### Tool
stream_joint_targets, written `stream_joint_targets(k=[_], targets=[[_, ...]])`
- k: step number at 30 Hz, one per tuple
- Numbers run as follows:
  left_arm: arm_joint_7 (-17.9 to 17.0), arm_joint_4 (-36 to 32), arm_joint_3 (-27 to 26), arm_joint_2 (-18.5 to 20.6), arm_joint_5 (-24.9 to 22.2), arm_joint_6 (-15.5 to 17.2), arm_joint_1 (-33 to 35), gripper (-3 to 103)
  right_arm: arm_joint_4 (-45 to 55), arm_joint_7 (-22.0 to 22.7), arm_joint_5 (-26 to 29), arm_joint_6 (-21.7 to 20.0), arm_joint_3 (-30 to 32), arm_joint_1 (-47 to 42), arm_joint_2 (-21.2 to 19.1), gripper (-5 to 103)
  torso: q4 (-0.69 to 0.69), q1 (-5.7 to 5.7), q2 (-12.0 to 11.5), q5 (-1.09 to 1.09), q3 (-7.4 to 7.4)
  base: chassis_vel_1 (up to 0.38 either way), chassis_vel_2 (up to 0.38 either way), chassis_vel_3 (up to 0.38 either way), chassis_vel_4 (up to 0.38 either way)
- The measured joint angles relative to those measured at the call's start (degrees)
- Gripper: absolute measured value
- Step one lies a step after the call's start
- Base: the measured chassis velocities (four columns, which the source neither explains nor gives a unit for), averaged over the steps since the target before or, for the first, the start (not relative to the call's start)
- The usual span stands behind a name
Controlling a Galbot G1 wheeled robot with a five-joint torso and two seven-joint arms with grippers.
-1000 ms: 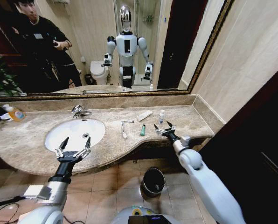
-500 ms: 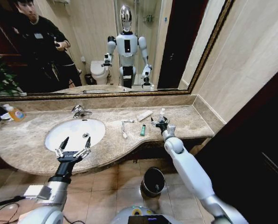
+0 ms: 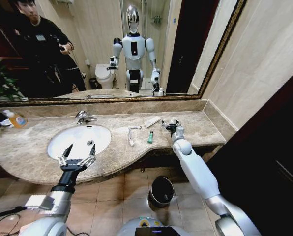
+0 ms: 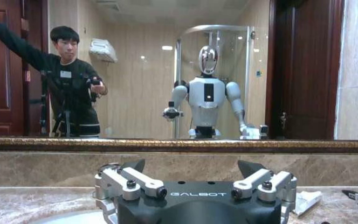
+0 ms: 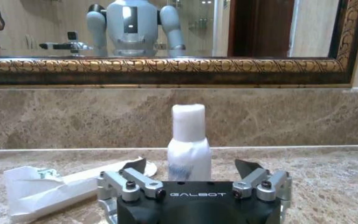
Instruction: Pick up the trash from the sink and place it in the trash bin.
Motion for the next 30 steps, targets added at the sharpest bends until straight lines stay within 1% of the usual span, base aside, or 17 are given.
stream_joint_targets(k=[1, 2, 4, 5, 7, 8, 11, 14, 16, 17, 19, 21, 22, 25, 27, 28, 30], targets=[[0.0, 0.0, 0.0, 0.0, 0.0, 0.0, 0.0, 100, -0.1, -0.1, 0.0, 0.2, 0.0, 0.0, 0.0, 93, 0.0, 0.0, 0.0, 0.0, 0.0, 0.0, 0.0, 0.0, 0.0], [0.0, 0.0, 0.0, 0.0, 0.0, 0.0, 0.0, 100, -0.1, -0.1, 0.0, 0.2, 0.0, 0.0, 0.0, 93, 0.0, 0.0, 0.0, 0.0, 0.0, 0.0, 0.0, 0.0, 0.0], [0.0, 0.0, 0.0, 0.0, 0.0, 0.0, 0.0, 100, 0.0, -0.4, 0.0, 0.4, 0.1, -0.3, -0.1, 85, 0.0, 0.0, 0.0, 0.0, 0.0, 0.0, 0.0, 0.0, 0.0], [0.0, 0.0, 0.0, 0.0, 0.0, 0.0, 0.0, 100, 0.1, -0.5, 0.0, 0.4, 0.1, -0.4, -0.2, 85, 0.0, 0.0, 0.0, 0.0, 0.0, 0.0, 0.0, 0.0, 0.0], [0.0, 0.0, 0.0, 0.0, 0.0, 0.0, 0.0, 100, 0.5, -0.7, 0.0, 0.4, 0.1, -0.7, -0.3, 77, 0.0, 0.0, 0.0, 0.0, 0.0, 0.0, 0.0, 0.0, 0.0], [0.0, 0.0, 0.0, 0.0, 0.0, 0.0, 0.0, 100, 0.5, -0.7, 0.0, 0.4, 0.1, -0.7, -0.3, 77, 0.0, 0.0, 0.0, 0.0, 0.0, 0.0, 0.0, 0.0, 0.0], [0.0, 0.0, 0.0, 0.0, 0.0, 0.0, 0.0, 100, 2.1, -1.5, -0.1, 0.4, 0.0, -1.9, -0.9, 66, 0.0, 0.0, 0.0, 0.0, 0.0, 0.0, 0.0, 0.0, 0.0], [0.0, 0.0, 0.0, 0.0, 0.0, 0.0, 0.0, 100, 2.8, -1.8, -0.3, 0.4, -0.1, -2.5, -1.0, 61, 0.0, 0.0, 0.0, 0.0, 0.0, 0.0, 0.0, 0.0, 0.0], [0.0, 0.0, 0.0, 0.0, 0.0, 0.0, 0.0, 100, 3.8, -2.3, -1.2, 0.4, -0.2, -3.3, -1.3, 54, 0.0, 0.0, 0.0, 0.0, 0.0, 0.0, 0.0, 0.0, 0.0], [0.0, 0.0, 0.0, 0.0, 0.0, 0.0, 0.0, 100, 3.8, -2.3, -1.2, 0.4, -0.2, -3.3, -1.3, 54, 0.0, 0.0, 0.0, 0.0, 0.0, 0.0, 0.0, 0.0, 0.0], [0.0, 0.0, 0.0, 0.0, 0.0, 0.0, 0.0, 100, 5.4, -2.7, -1.8, 0.4, -0.2, -4.6, -1.7, 46, 0.0, 0.0, 0.0, 0.0, 0.0, 0.0, 0.0, 0.0, 0.0], [0.0, 0.0, 0.0, 0.0, 0.0, 0.0, 0.0, 100, 6.4, -2.8, -1.7, 0.4, -0.3, -5.1, -1.9, 46, 0.0, 0.0, 0.0, 0.01, 0.0, 0.0, 0.0, 0.0, 0.0], [0.0, 0.0, 0.0, 0.0, 0.0, 0.0, 0.0, 100, 8.5, -2.9, -1.6, 0.4, -0.4, -6.2, -2.8, 38, 0.0, 0.0, 0.0, 0.0, 0.0, 0.0, 0.0, 0.0, 0.0], [0.0, 0.0, 0.0, 0.0, 0.0, 0.0, 0.0, 100, 11.2, -3.1, -1.4, 0.5, -0.4, -7.8, -4.0, 35, 0.0, 0.0, 0.0, 0.0, -0.01, 0.0, 0.0, 0.0, 0.0], [0.0, 0.0, 0.0, 0.0, 0.0, 0.0, 0.0, 100, 15.5, -3.3, -0.2, 0.6, 0.5, -10.9, -5.8, 27, 0.0, 0.0, 0.0, 0.01, 0.0, 0.0, 0.0, 0.0, 0.0], [0.0, 0.0, 0.0, 0.0, 0.0, 0.0, 0.0, 100, 15.5, -3.3, -0.2, 0.6, 0.5, -10.9, -5.8, 27, 0.0, 0.0, 0.0, 0.01, 0.0, 0.0, 0.0, 0.0, 0.0], [0.0, 0.0, 0.0, 0.0, 0.0, 0.0, 0.0, 100, 21.9, -3.4, 2.6, -0.2, 2.6, -15.3, -8.0, 21, 0.0, 0.0, 0.0, 0.02, -0.01, 0.0, 0.0, 0.0, 0.0]])
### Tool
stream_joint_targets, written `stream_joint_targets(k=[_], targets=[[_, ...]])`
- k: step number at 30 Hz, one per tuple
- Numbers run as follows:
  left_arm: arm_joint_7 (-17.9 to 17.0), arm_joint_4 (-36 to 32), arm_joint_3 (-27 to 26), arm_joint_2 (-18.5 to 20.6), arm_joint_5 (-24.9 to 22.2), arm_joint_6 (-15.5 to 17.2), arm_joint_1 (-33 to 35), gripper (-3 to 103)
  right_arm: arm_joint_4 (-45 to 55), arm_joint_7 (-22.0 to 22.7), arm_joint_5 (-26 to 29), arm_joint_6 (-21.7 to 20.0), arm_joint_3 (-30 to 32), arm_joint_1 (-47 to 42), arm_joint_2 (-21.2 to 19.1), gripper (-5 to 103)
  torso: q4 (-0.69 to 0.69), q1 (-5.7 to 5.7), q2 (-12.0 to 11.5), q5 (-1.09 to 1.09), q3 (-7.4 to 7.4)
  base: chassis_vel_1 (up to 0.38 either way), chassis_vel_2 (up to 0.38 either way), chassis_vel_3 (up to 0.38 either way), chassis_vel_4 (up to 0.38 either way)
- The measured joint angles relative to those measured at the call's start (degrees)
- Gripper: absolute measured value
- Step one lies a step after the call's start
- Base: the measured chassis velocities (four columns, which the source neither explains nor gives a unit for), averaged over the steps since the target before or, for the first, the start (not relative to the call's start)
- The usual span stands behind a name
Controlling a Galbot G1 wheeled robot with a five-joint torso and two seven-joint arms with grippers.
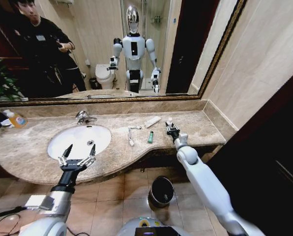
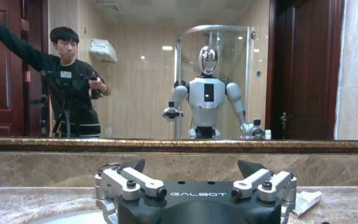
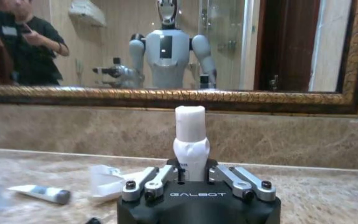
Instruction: Pick up the trash from the sink and place it in the trash bin.
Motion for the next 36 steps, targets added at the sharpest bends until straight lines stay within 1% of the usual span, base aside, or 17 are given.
stream_joint_targets(k=[1, 2, 4, 6, 7, 9, 11, 12, 15, 16, 19, 25, 28, 29, 33, 34, 36], targets=[[0.0, 0.0, 0.0, 0.0, 0.0, 0.0, 0.0, 100, 4.5, -0.1, 2.7, -0.7, 1.7, -3.0, -1.8, 19, 0.0, 0.0, 0.0, -0.01, 0.0, 0.0, 0.0, 0.0, 0.0], [0.0, 0.0, 0.0, 0.0, 0.0, 0.0, 0.0, 100, 4.5, -0.1, 2.7, -0.7, 1.7, -3.0, -1.8, 19, 0.0, 0.0, 0.0, -0.01, 0.0, 0.0, 0.0, 0.0, 0.0], [0.0, 0.0, 0.0, 0.0, 0.0, 0.0, 0.0, 100, 9.9, -0.3, 5.2, -1.2, 4.4, -7.5, -4.0, 16, 0.0, 0.0, 0.0, -0.05, -0.01, 0.0, 0.0, 0.0, 0.0], [0.0, 0.0, 0.0, 0.0, 0.0, 0.0, 0.0, 100, 16.5, -0.9, 7.0, -0.3, 8.1, -16.2, -6.5, 16, -0.01, -0.01, 0.0, 0.0, -0.01, 0.0, 0.0, 0.0, 0.0], [0.0, 0.0, 0.0, 0.0, 0.0, 0.0, 0.0, 100, 16.5, -0.9, 7.0, -0.3, 8.1, -16.2, -6.5, 16, -0.01, -0.01, 0.0, 0.0, -0.01, 0.0, 0.0, 0.0, 0.0], [0.0, 0.0, 0.0, 0.0, 0.0, 0.0, 0.0, 100, 20.1, -1.2, 7.4, 1.2, 10.4, -22.4, -7.1, 16, -0.01, -0.01, 0.0, -0.03, -0.01, 0.0, 0.0, 0.0, 0.0], [0.0, 0.0, 0.0, 0.0, 0.0, 0.0, 0.0, 100, 23.3, -1.3, 7.3, 4.8, 12.2, -30.9, -6.8, 16, -0.02, -0.01, 0.0, -0.02, -0.01, 0.0, 0.0, 0.0, 0.0], [0.0, 0.0, 0.0, 0.0, 0.0, 0.0, 0.0, 100, 23.3, -1.3, 7.3, 4.8, 12.2, -30.9, -6.8, 16, -0.02, -0.01, 0.0, -0.02, -0.01, 0.0, 0.0, 0.0, 0.0], [0.0, 0.0, 0.0, 0.0, 0.0, 0.0, 0.0, 100, 23.5, -1.5, 6.0, 7.4, 12.2, -35.4, -5.7, 16, -0.02, -0.02, 0.0, -0.03, -0.01, 0.0, 0.0, 0.0, 0.0], [0.0, 0.0, 0.0, 0.0, 0.0, 0.0, 0.0, 100, 22.3, -2.2, 3.9, 9.7, 11.7, -37.6, -4.4, 16, -0.02, -0.02, 0.0, -0.04, -0.01, 0.0, 0.0, 0.0, 0.0], [0.0, 0.0, 0.0, 0.0, 0.0, 0.0, 0.0, 100, 15.9, -3.8, -0.8, 13.2, 9.5, -38.4, -0.7, 16, -0.01, -0.01, 0.0, -0.02, 0.0, 0.0, 0.0, 0.0, 0.0], [0.0, 0.0, 0.0, 0.0, 0.0, 0.0, 0.0, 100, 6.8, -6.3, -4.1, 14.8, 7.5, -36.2, 2.9, 16, 0.0, 0.0, 0.0, -0.03, 0.0, 0.0, 0.0, 0.0, 0.0], [0.0, 0.0, 0.0, 0.0, 0.0, 0.0, 0.0, 100, -0.7, -9.1, -7.0, 16.0, 6.5, -34.0, 5.1, 16, 0.0, 0.0, 0.0, -0.03, 0.0, 0.0, 0.0, 0.0, 0.0], [0.0, 0.0, 0.0, 0.0, 0.0, 0.0, 0.0, 100, -0.7, -9.1, -7.0, 16.0, 6.5, -34.0, 5.1, 16, 0.0, 0.0, 0.0, -0.03, 0.0, 0.0, 0.0, 0.0, 0.0], [0.0, 0.0, 0.0, 0.0, 0.0, 0.0, 0.0, 100, -10.1, -12.6, -9.5, 16.3, 5.1, -30.7, 7.8, 16, -0.01, 0.0, 0.0, -0.03, 0.0, 0.0, 0.0, 0.0, 0.0], [0.0, 0.0, 0.0, 0.0, 0.0, 0.0, 0.0, 100, -10.1, -12.6, -9.5, 16.3, 5.1, -30.7, 7.8, 16, -0.01, 0.0, 0.0, -0.03, 0.0, 0.0, 0.0, 0.0, 0.0], [0.0, 0.0, 0.0, 0.0, 0.0, 0.0, 0.0, 100, -14.8, -13.1, -11.6, 16.6, 4.7, -28.8, 9.4, 16, 0.0, 0.0, 0.0, -0.02, 0.0, 0.0, 0.0, 0.0, 0.0]])
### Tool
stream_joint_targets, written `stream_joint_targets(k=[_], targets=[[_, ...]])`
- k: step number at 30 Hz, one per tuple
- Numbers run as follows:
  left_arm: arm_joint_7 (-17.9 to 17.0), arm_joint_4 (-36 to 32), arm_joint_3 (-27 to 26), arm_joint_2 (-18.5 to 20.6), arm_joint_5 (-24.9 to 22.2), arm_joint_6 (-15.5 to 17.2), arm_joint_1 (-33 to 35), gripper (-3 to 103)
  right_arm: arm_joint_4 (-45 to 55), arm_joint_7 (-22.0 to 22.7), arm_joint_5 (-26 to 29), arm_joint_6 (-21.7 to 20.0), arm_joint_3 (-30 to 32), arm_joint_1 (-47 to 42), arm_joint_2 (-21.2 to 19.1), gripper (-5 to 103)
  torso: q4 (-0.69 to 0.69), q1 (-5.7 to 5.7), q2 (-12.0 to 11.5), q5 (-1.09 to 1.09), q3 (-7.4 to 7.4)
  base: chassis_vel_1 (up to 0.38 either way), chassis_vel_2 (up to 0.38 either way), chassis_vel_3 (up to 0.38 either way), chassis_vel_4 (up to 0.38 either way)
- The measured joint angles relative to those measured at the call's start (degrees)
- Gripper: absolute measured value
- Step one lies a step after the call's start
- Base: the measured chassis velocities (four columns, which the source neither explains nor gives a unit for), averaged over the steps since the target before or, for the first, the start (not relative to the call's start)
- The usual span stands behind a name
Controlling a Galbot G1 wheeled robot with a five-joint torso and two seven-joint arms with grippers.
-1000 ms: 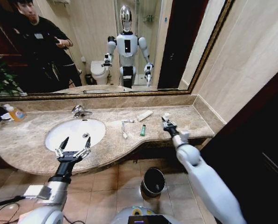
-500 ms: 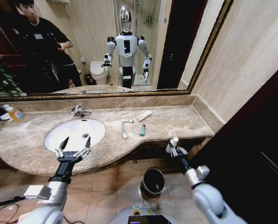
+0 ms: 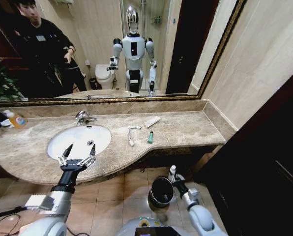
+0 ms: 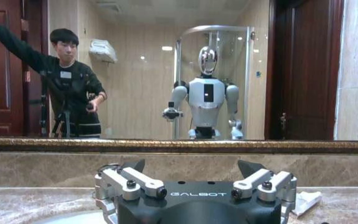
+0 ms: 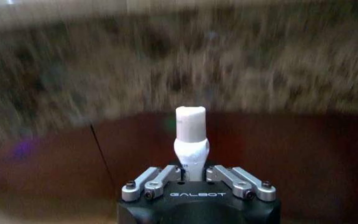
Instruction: Pick up the trash from the sink and place it in the trash bin.
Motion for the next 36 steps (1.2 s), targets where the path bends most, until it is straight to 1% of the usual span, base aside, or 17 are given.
stream_joint_targets(k=[1, 3, 6, 8, 9, 10, 12, 15, 19, 25, 34, 35, 36], targets=[[0.0, 0.0, 0.0, 0.0, 0.0, 0.0, 0.0, 100, -5.4, -0.2, -3.0, 1.2, 0.3, 2.4, 2.1, 16, 0.0, 0.0, 0.0, -0.02, 0.0, 0.0, 0.0, 0.0, 0.0], [0.0, 0.0, 0.0, 0.0, 0.0, 0.0, 0.0, 100, -7.1, -0.2, -3.9, 1.5, 0.4, 3.3, 2.8, 16, 0.0, 0.0, 0.0, -0.01, 0.0, 0.0, 0.0, 0.0, 0.0], [0.0, 0.0, 0.0, 0.0, 0.0, 0.0, 0.0, 100, -15.4, -0.2, -8.1, 2.6, 0.7, 7.7, 6.6, 16, 0.0, 0.0, 0.0, -0.03, 0.0, 0.0, 0.0, 0.0, 0.0], [0.0, 0.0, 0.0, 0.0, 0.0, 0.0, 0.0, 100, -16.4, -0.2, -8.6, 2.7, 0.7, 8.2, 7.1, 16, 0.0, 0.0, 0.0, -0.02, 0.0, 0.0, 0.0, 0.0, 0.0], [0.0, 0.0, 0.0, 0.0, 0.0, 0.0, 0.0, 100, -18.1, -0.2, -9.5, 2.9, 0.7, 9.2, 8.1, 16, 0.0, 0.0, 0.0, -0.01, 0.0, 0.0, 0.0, 0.0, 0.0], [0.0, 0.0, 0.0, 0.0, 0.0, 0.0, 0.0, 100, -21.5, -0.2, -11.6, 3.4, 0.9, 11.0, 9.9, 16, 0.0, 0.0, 0.0, -0.02, 0.0, 0.0, 0.0, 0.0, 0.0], [0.0, 0.0, 0.0, 0.0, 0.0, 0.0, 0.0, 100, -22.9, -0.1, -12.3, 3.7, 1.0, 11.7, 10.5, 16, 0.0, 0.0, 0.0, -0.02, 0.0, 0.0, 0.0, 0.0, 0.0], [0.0, 0.0, 0.0, 0.0, 0.0, 0.0, 0.0, 100, -29.2, 0.0, -15.4, 5.1, 1.5, 14.8, 12.7, 16, 0.0, 0.0, 0.0, -0.03, 0.0, 0.0, 0.0, 0.0, 0.0], [0.0, 0.0, 0.0, 0.0, 0.0, 0.0, 0.0, 100, -33.2, 0.1, -16.2, 5.5, 1.8, 17.0, 13.8, 16, 0.0, 0.0, 0.0, -0.02, 0.0, 0.0, 0.0, 0.0, 0.0], [0.0, 0.0, 0.0, 0.0, 0.0, 0.0, 0.0, 100, -36.4, 0.8, -16.4, 5.9, 2.6, 19.1, 14.1, 16, 0.0, 0.0, 0.0, -0.02, 0.0, 0.0, 0.0, 0.0, 0.0], [0.0, 0.0, 0.0, 0.0, 0.0, 0.0, 0.0, 100, -36.5, 1.5, -16.3, 5.9, 3.0, 19.2, 12.1, 16, 0.0, 0.0, 0.0, -0.02, 0.0, 0.0, 0.0, 0.0, 0.0], [0.0, 0.0, 0.0, 0.0, 0.0, 0.0, 0.0, 100, -36.5, 2.0, -16.3, 5.8, 2.8, 19.1, 11.9, 13, 0.0, 0.0, 0.0, -0.02, 0.0, 0.0, 0.0, 0.0, 0.0], [0.0, 0.0, 0.0, 0.0, 0.0, 0.0, 0.0, 100, -36.4, 2.9, -16.5, 5.7, 2.7, 19.1, 11.7, 18, 0.0, 0.0, 0.0, -0.02, 0.0, 0.0, 0.0, 0.0, 0.0]])
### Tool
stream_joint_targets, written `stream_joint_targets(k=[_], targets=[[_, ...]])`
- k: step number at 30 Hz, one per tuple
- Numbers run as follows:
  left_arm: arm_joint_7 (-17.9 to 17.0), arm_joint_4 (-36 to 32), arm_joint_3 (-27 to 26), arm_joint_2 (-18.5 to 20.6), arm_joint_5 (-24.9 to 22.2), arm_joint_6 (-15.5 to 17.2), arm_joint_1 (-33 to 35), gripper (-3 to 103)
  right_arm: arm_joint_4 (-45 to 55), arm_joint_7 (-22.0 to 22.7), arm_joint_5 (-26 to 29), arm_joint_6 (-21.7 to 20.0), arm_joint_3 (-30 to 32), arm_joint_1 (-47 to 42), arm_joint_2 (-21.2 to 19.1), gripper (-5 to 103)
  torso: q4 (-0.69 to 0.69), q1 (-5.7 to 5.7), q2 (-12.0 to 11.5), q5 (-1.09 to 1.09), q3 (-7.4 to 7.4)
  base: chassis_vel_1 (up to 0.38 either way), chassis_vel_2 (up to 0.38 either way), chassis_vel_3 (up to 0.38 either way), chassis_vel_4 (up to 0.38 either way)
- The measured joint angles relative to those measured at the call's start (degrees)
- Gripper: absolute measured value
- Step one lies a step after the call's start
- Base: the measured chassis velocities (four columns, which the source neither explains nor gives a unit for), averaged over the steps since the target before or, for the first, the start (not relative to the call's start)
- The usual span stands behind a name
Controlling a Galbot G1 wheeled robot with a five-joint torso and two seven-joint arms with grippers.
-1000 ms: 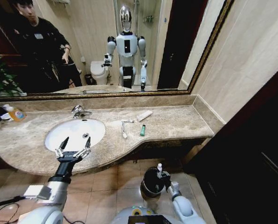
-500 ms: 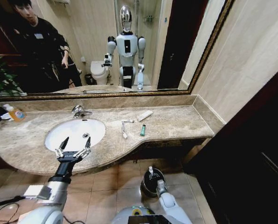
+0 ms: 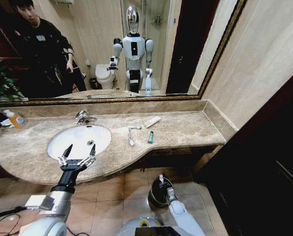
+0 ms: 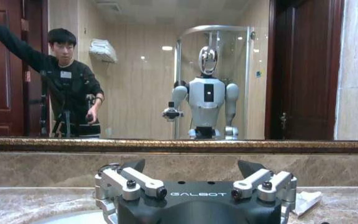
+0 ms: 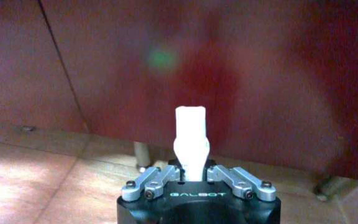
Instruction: Pick up the trash from the sink and place it in the trash bin.
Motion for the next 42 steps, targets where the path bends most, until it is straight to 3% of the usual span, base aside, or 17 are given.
stream_joint_targets(k=[2, 5, 7, 11, 13, 14, 19, 21, 23, 42], targets=[[0.0, 0.0, 0.0, 0.0, 0.0, 0.0, 0.0, 100, 0.0, 0.4, -0.1, 0.0, 0.0, 0.0, 0.0, 18, 0.0, 0.0, 0.0, 0.0, 0.0, 0.0, 0.0, 0.0, 0.0], [0.0, 0.0, 0.0, 0.0, 0.0, 0.0, 0.0, 100, 0.1, 1.6, -0.2, -0.1, -0.2, 0.0, 0.0, 34, 0.0, 0.0, 0.0, 0.01, 0.0, 0.0, 0.0, 0.0, 0.0], [0.0, 0.0, 0.0, 0.0, 0.0, 0.0, 0.0, 100, 0.2, 1.7, -0.3, -0.1, -0.3, 0.0, 0.1, 34, 0.0, 0.0, 0.0, 0.01, 0.0, 0.0, 0.0, 0.0, 0.0], [0.0, 0.0, 0.0, 0.0, 0.0, 0.0, 0.0, 100, 0.5, 1.8, -0.5, 0.0, -0.4, -0.4, 0.1, 56, 0.0, 0.0, 0.0, 0.01, 0.0, 0.0, 0.0, 0.0, 0.0], [0.0, 0.0, 0.0, 0.0, 0.0, 0.0, 0.0, 100, 0.5, 1.8, -0.5, 0.0, -0.4, -0.4, 0.1, 56, 0.0, 0.0, 0.0, 0.01, 0.0, 0.0, 0.0, 0.0, 0.0], [0.0, 0.0, 0.0, 0.0, 0.0, 0.0, 0.0, 100, 0.5, 1.8, -0.5, 0.1, -0.3, -0.5, 0.0, 67, 0.0, 0.0, 0.0, 0.01, 0.0, 0.0, 0.0, 0.0, 0.0], [0.0, 0.0, 0.0, 0.0, 0.0, 0.0, 0.0, 100, 0.5, 1.8, -0.5, 0.2, -0.3, -0.9, -0.2, 78, 0.0, 0.0, 0.0, 0.01, 0.0, 0.0, 0.0, 0.0, 0.0], [0.0, 0.0, 0.0, 0.0, 0.0, 0.0, 0.0, 100, 0.7, 1.8, -0.5, 0.2, -0.4, -1.1, -0.2, 93, 0.0, 0.0, 0.0, 0.01, 0.0, 0.0, 0.0, 0.0, 0.0], [0.0, 0.0, 0.0, 0.0, 0.0, 0.0, 0.0, 100, 0.9, 1.8, -0.5, 0.2, -0.4, -1.2, -0.2, 97, 0.0, 0.0, 0.0, 0.01, 0.0, 0.0, 0.0, 0.0, 0.0], [0.0, 0.0, 0.0, 0.0, 0.0, 0.0, 0.0, 100, 2.3, 1.8, -0.6, 0.2, -0.6, -2.2, -0.3, 100, 0.0, 0.0, 0.0, 0.01, 0.0, 0.0, 0.0, 0.0, 0.0]])
